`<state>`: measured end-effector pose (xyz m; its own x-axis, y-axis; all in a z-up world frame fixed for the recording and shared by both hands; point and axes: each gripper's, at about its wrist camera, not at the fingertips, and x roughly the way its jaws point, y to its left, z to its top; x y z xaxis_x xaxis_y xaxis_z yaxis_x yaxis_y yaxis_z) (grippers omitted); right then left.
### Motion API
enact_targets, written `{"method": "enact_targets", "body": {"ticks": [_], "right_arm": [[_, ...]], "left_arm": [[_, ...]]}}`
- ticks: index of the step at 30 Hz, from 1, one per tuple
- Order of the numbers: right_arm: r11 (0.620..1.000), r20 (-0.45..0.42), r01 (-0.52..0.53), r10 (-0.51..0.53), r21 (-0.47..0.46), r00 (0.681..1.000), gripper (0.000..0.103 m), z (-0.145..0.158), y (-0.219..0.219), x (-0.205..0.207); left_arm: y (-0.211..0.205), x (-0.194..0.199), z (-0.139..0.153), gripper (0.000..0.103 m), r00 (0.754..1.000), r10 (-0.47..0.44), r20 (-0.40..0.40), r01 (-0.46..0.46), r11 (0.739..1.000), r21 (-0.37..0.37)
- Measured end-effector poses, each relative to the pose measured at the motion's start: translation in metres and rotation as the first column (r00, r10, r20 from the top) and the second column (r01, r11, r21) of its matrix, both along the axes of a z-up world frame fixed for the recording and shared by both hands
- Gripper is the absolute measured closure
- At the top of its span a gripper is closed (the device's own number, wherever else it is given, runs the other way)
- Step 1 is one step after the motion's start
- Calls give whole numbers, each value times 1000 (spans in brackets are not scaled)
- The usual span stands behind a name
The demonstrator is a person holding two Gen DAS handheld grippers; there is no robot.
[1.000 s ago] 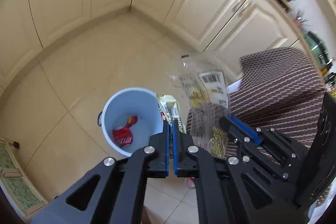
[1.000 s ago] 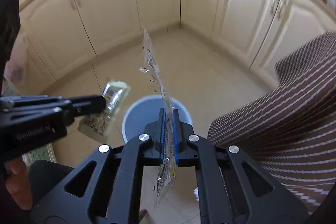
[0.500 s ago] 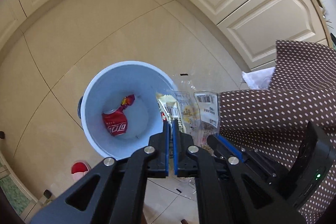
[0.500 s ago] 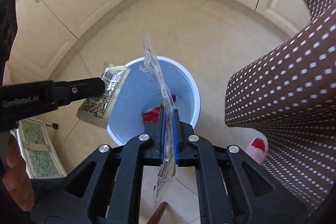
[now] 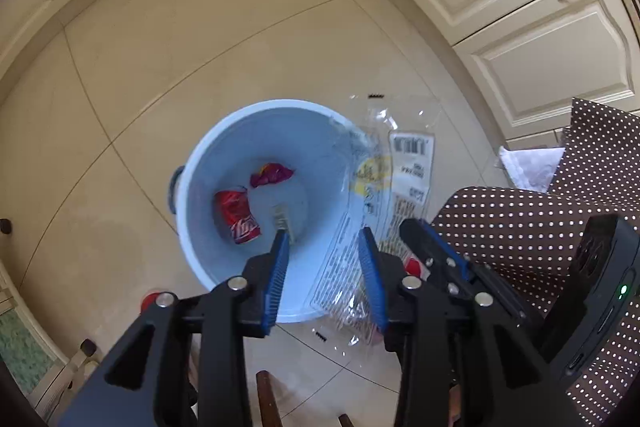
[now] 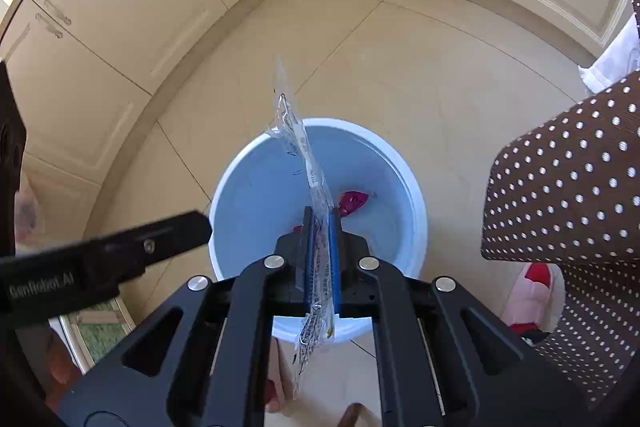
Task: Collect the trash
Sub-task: 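Carry the wrapper and clear bag over the blue bin and open both tools, then move both open tools back toward the remaining trash on the table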
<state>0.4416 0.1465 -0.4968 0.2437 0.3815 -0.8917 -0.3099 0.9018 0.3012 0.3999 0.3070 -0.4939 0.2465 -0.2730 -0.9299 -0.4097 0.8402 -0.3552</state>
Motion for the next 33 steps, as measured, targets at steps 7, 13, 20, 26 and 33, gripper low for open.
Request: {"method": "enact_targets", "body": {"ticks": [7, 13, 20, 26, 33], "right_arm": [[1000, -5, 12, -12, 22, 1000, 95, -6, 9, 2], [999, 12, 21, -22, 43, 1000, 95, 3, 7, 4], [999, 56, 5, -7, 32, 998, 81, 32, 4, -12], [1000, 140, -5, 1, 27, 990, 57, 81, -4, -35], [1000, 253, -13, 7, 25, 967, 54, 147, -26, -70]], "left_arm": [[6, -3, 11, 51, 1000, 15, 16, -15, 999, 49], [17, -8, 22, 45, 999, 35, 31, -37, 995, 93], [27, -22, 42, 41, 996, 64, 69, -74, 986, 149], [19, -45, 67, 41, 992, 60, 114, -81, 980, 183], [-4, -83, 136, 40, 970, 47, 237, -104, 967, 234]]}}
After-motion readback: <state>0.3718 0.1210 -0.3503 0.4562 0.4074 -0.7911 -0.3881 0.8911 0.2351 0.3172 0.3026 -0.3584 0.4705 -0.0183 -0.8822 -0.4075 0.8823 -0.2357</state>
